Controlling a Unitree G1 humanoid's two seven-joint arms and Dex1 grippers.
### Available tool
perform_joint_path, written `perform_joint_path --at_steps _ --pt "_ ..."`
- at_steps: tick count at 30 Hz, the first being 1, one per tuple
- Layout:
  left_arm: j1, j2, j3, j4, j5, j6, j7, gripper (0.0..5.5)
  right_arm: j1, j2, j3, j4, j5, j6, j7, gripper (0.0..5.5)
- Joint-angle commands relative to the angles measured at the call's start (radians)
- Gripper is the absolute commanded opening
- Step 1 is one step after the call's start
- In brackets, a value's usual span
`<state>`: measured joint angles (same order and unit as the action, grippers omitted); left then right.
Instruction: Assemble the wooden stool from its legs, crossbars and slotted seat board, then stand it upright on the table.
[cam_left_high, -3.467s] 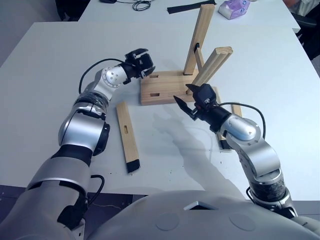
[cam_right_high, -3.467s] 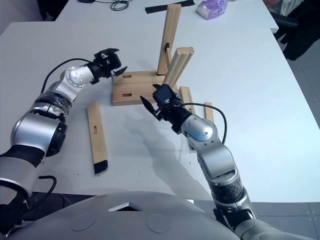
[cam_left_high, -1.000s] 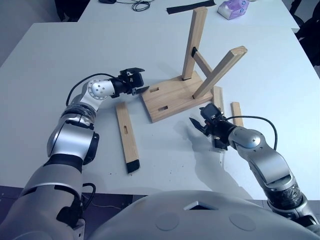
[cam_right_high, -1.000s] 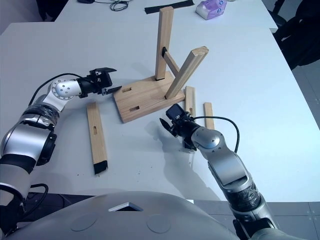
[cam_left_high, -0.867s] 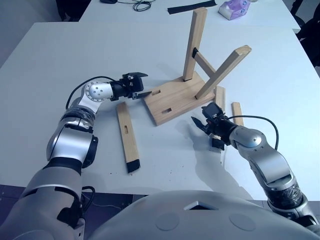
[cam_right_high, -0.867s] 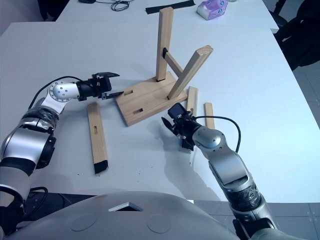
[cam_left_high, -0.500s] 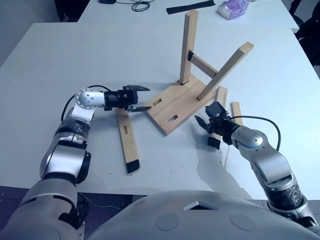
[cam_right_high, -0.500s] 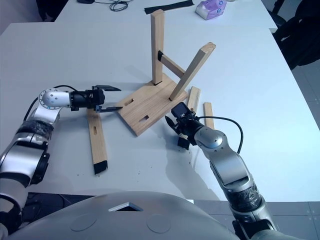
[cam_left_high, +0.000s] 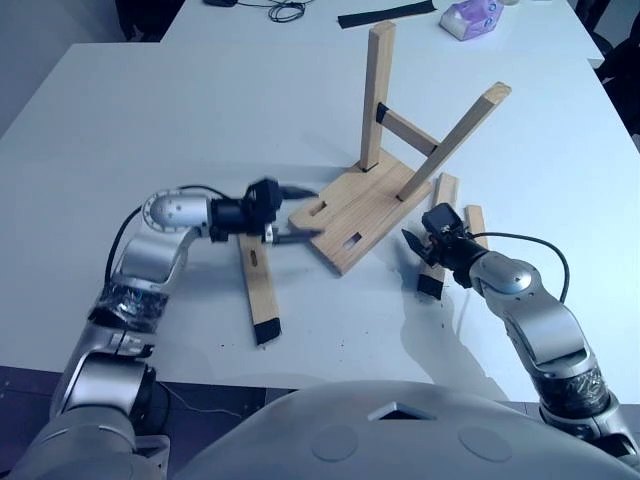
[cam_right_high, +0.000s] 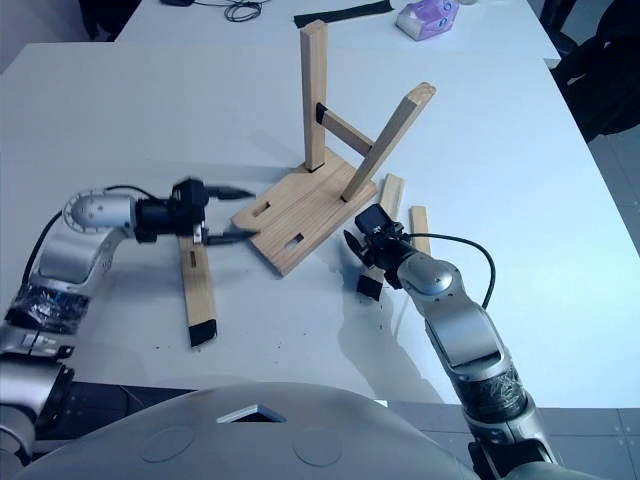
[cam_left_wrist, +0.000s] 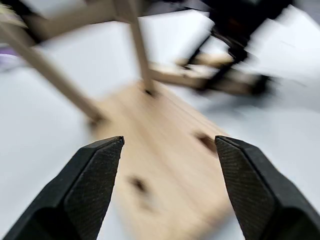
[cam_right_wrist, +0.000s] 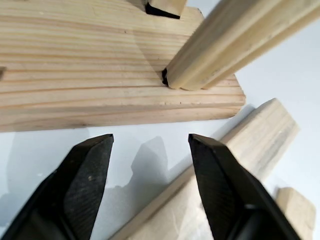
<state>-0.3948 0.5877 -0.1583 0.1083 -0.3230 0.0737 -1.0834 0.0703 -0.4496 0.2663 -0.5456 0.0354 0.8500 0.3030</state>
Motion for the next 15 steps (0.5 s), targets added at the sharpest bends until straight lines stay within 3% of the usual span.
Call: perform_joint_path --at_steps 1,9,15 --pt "-0.162 -0.053 0.008 0.225 0.127 -0.126 0.110 3.39 -0.007 -0.001 0.000 0.015 -0.009 -0.011 0.005 2.75" --pt "-0.314 -0.057 -0.123 0.854 0.517 -0.626 0.387 3.39 -0.050 0.012 0.033 0.047 -0.013 -0.029 0.023 2.75" --pt "-0.288 -0.070 -0.166 1.000 0.608 -0.811 0.410 3.39 -0.098 0.045 0.042 0.077 -0.015 -0.026 0.022 2.75"
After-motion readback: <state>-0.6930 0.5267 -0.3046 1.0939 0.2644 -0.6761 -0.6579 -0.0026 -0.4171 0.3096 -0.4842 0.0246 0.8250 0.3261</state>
